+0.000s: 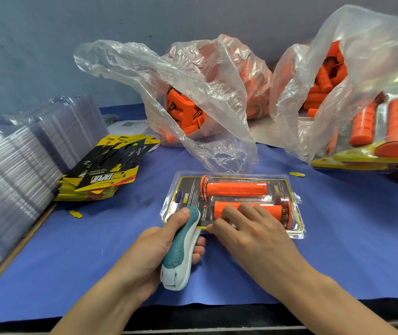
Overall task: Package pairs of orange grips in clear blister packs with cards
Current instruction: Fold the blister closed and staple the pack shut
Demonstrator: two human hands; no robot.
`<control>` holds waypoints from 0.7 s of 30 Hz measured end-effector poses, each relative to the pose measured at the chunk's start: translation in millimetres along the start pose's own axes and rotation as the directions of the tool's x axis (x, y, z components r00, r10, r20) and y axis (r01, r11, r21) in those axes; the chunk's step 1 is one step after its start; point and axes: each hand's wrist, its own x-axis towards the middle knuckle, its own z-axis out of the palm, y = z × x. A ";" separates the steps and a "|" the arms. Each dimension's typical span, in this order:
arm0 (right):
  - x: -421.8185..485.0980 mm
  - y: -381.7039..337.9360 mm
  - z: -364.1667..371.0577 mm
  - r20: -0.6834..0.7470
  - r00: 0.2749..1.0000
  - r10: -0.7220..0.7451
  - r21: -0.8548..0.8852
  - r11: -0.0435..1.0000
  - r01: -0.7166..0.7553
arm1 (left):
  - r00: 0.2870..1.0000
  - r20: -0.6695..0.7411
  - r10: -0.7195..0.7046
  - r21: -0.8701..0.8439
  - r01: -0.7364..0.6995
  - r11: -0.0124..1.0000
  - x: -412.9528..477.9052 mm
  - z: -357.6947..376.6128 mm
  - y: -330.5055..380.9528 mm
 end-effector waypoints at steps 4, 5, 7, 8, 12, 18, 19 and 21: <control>9.2 -10.2 6.1 0.008 0.998 0.061 -0.038 0.997 -0.061 | 1.000 -0.013 0.023 0.003 -0.023 1.000 -1.3 3.7 -1.3; 12.4 -12.7 6.8 0.025 0.999 0.043 -0.050 0.998 -0.041 | 1.000 -0.006 0.031 0.001 -0.031 1.000 -1.8 5.0 -1.3; 19.1 -15.7 6.3 0.042 0.999 0.026 -0.061 0.998 -0.023 | 0.999 0.023 0.041 0.010 -0.041 0.999 -2.5 7.4 -1.1; 22.2 -15.9 5.6 0.047 0.999 0.022 -0.064 0.998 -0.019 | 0.998 0.036 0.043 0.019 -0.044 0.999 -2.8 8.0 -0.7; 28.3 -14.6 3.2 0.090 0.996 0.000 -0.056 0.998 0.005 | 0.997 0.064 0.041 0.057 -0.045 0.997 -2.7 8.0 1.7; 26.0 -14.0 2.2 0.087 0.996 -0.011 -0.084 0.996 0.018 | 0.995 0.095 0.043 0.058 -0.049 0.997 -0.6 9.1 -0.6; 25.6 -14.0 2.2 0.083 0.997 -0.010 -0.089 0.996 0.018 | 0.994 0.100 0.048 0.058 -0.054 0.997 -0.2 9.4 -0.7; 26.3 -13.4 2.1 0.073 0.997 -0.004 -0.091 0.996 0.011 | 0.992 0.114 0.062 0.059 -0.069 0.996 0.4 8.4 -0.8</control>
